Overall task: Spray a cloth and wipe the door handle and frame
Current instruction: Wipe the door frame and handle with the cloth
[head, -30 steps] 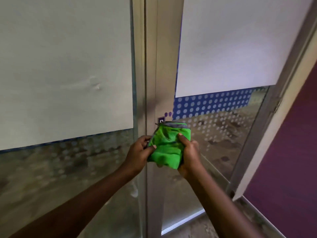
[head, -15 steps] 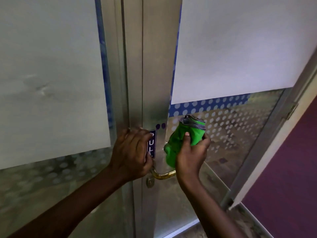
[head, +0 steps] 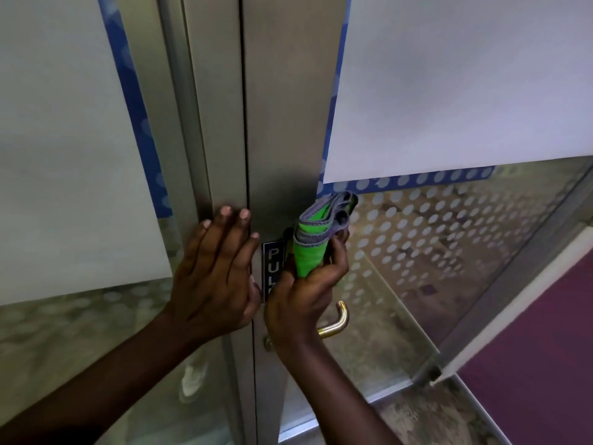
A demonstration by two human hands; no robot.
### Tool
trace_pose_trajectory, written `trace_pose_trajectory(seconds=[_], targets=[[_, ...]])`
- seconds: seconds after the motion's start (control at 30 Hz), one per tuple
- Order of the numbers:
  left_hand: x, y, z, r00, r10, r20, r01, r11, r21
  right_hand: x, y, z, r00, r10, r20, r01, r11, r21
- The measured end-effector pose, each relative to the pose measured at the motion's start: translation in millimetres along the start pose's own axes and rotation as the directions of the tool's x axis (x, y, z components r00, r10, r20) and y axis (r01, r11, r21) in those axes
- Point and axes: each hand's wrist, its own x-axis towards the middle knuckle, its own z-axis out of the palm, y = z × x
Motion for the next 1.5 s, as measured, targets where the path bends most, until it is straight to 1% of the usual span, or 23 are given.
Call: trace_pose_trajectory(seconds=[0.17,0.27,0.33,0.4,0.43,0.5,0.57,0.63,0.7,0.77,0.83,0.87,0.93,0.97,1.03,1.1,1.13,1.17,1.23,1.37,1.4,1.5], targets=[[-4.1,-4.5,8.4,0.998,0.031,-0.047,-0.031,1.0,0.002,-2.2,16.7,15.1,0.986,-0.132,0.099,0.13,0.991,0.026],[-3.9,-7.1,13.1,0.997,0.041,-0.07,-0.042,0.999,-0.02,-0.2,28.9,17.1,0.967,-0.218,0.128,0.224,0.974,-0.036],[-4.7,-8.4,14.8,0.996,0.049,-0.08,-0.051,0.998,-0.034,1.2,39.0,17.2,0.92,-0.338,0.2,0.365,0.923,-0.12],[-6.4,-9.3,15.9,0.995,0.05,-0.085,-0.054,0.997,-0.049,2.2,46.0,18.4,0.857,-0.421,0.297,0.488,0.849,-0.204],[-7.1,-9.7,16.5,0.995,0.051,-0.085,-0.056,0.997,-0.056,2.5,48.8,19.2,0.834,-0.447,0.324,0.529,0.815,-0.238],[-7.5,-10.2,17.3,0.995,0.048,-0.082,-0.054,0.997,-0.063,1.7,55.0,20.1,0.8,-0.499,0.332,0.592,0.748,-0.301],[-7.5,-10.1,17.9,0.995,0.04,-0.087,-0.046,0.996,-0.073,-0.5,63.0,17.8,0.774,-0.525,0.354,0.63,0.695,-0.346],[-7.8,-9.2,18.7,0.995,0.037,-0.09,-0.044,0.996,-0.077,-4.9,72.7,11.4,0.761,-0.522,0.386,0.645,0.671,-0.365],[-8.0,-8.9,19.1,0.995,0.037,-0.096,-0.044,0.996,-0.077,-11.2,83.1,1.5,0.762,-0.484,0.43,0.637,0.678,-0.367],[-7.9,-9.3,19.7,0.995,0.036,-0.098,-0.043,0.996,-0.074,-16.5,95.2,-12.0,0.744,-0.456,0.489,0.65,0.664,-0.37],[-8.4,-9.2,20.0,0.994,0.037,-0.099,-0.044,0.997,-0.07,-21.5,101.2,-25.2,0.746,-0.4,0.532,0.63,0.684,-0.369],[-8.7,-8.8,20.3,0.994,0.038,-0.103,-0.045,0.997,-0.068,-21.0,96.4,-29.9,0.775,-0.366,0.516,0.584,0.726,-0.362],[-8.9,-8.2,21.3,0.994,0.037,-0.105,-0.044,0.997,-0.066,-16.5,77.1,-33.1,0.852,-0.318,0.416,0.465,0.824,-0.324],[-8.8,-7.9,21.6,0.994,0.034,-0.104,-0.041,0.997,-0.067,-13.1,65.1,-32.1,0.873,-0.324,0.365,0.436,0.855,-0.283],[-8.4,-7.9,21.3,0.994,0.031,-0.104,-0.038,0.997,-0.066,-5.5,47.8,-26.1,0.866,-0.41,0.284,0.472,0.859,-0.197],[-8.5,-8.4,20.5,0.994,0.033,-0.103,-0.04,0.997,-0.065,2.1,42.5,-14.9,0.832,-0.503,0.236,0.539,0.834,-0.122],[-8.4,-8.4,19.9,0.994,0.036,-0.1,-0.043,0.997,-0.064,4.8,43.6,-8.5,0.808,-0.538,0.239,0.572,0.814,-0.1],[-8.4,-8.5,19.4,0.994,0.039,-0.098,-0.046,0.997,-0.064,7.0,46.1,-2.5,0.783,-0.565,0.259,0.603,0.791,-0.1],[-8.7,-8.9,19.2,0.995,0.042,-0.094,-0.047,0.997,-0.062,7.2,55.1,6.4,0.754,-0.583,0.302,0.643,0.749,-0.161],[-9.2,-8.9,20.3,0.994,0.042,-0.097,-0.047,0.997,-0.056,0.7,71.8,-2.9,0.715,-0.557,0.423,0.682,0.689,-0.245],[-9.0,-9.2,20.7,0.994,0.045,-0.098,-0.051,0.997,-0.053,-2.1,73.7,-9.5,0.716,-0.529,0.455,0.678,0.684,-0.271],[-8.6,-9.9,21.2,0.993,0.053,-0.109,-0.058,0.997,-0.047,-14.1,69.8,-39.3,0.722,-0.381,0.577,0.637,0.692,-0.341]])
